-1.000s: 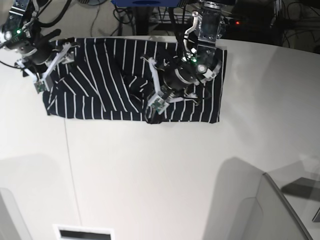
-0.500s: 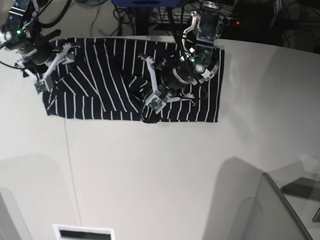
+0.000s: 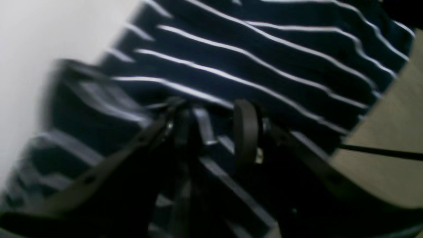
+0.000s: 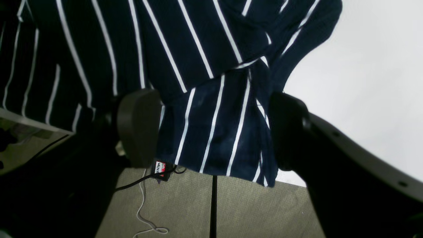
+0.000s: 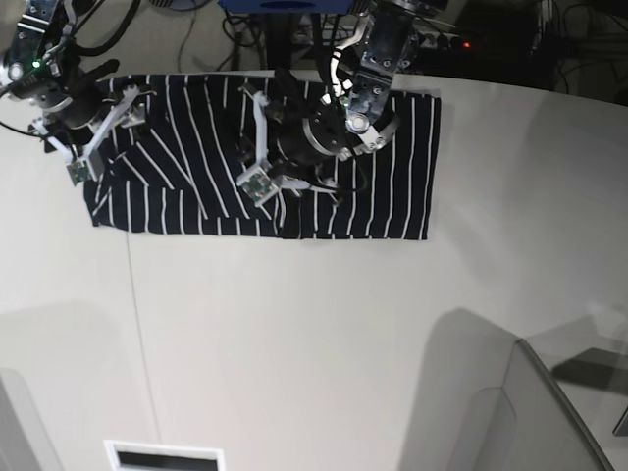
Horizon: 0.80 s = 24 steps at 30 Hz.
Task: Layout the t-shirt on the table in an organized manner, then fold the t-shirt properly
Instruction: 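Fold the strip's end toward the right gripper with the left gripper, then grasp both ends of the folded strip with both grippers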
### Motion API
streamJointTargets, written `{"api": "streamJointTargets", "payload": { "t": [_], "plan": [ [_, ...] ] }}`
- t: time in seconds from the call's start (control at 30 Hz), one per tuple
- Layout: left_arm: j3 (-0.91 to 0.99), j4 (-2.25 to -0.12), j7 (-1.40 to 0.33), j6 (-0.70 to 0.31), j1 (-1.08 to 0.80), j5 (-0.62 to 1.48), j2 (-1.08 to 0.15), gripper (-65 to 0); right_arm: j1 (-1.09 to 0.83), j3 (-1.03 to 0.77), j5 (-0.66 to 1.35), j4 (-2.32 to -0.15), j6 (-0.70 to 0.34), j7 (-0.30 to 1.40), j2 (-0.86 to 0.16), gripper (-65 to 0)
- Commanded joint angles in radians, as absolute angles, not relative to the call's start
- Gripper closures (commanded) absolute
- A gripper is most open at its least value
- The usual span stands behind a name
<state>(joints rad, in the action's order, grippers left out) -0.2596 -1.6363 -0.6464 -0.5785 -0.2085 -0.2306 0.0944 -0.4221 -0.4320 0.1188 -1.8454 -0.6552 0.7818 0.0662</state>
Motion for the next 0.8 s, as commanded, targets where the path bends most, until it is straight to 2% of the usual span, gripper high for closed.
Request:
{"api": "streamJointTargets", "payload": {
  "t": [0.0,0.07,0.13,0.3,0.57,0.63,0.77],
  "plan": [
    [-0.229,-1.682,-0.633,-0.576,-0.219,-0.217,0.071,-21.4,-0.421,-0.433,0.127,-1.860,-0.659,0.766,0.061,-47.9],
    [-0.165,-1.721,-0.631,-0.576,-0.232,-0.213,0.056,-13.7,-0.421,-0.433,0.127,-1.860,-0.659,0.766,0.061,-47.9],
    [-0.090,-1.730,-0.631,-0.576,-0.246,-0.219,0.054,0.0,-0.421,-0.433,0.127,-1.860,-0.659,0.765,0.061,-47.9],
    [-0.044,-1.684,-0.631,-0.576,-0.246,-0.222,0.042,0.0,-0.403,-0.432,0.128,-1.860,-0.659,0.766,0.064,-47.9],
    [-0.156,-1.682,-0.627,-0.576,-0.298,-0.211,0.012,0.0,-0.381,-0.437,0.128,-1.860,-0.659,0.762,0.061,-47.9],
    [-0.099,-1.727,-0.627,-0.576,-0.315,-0.213,-0.007,0.0,-0.380,-0.483,0.140,-1.883,-0.662,0.754,0.064,-47.9],
    [0.124,-1.785,-0.625,-0.579,-0.341,-0.209,-0.048,0.0,-0.331,-0.644,0.306,-1.899,-0.698,0.759,0.056,-48.0]
  ]
}}
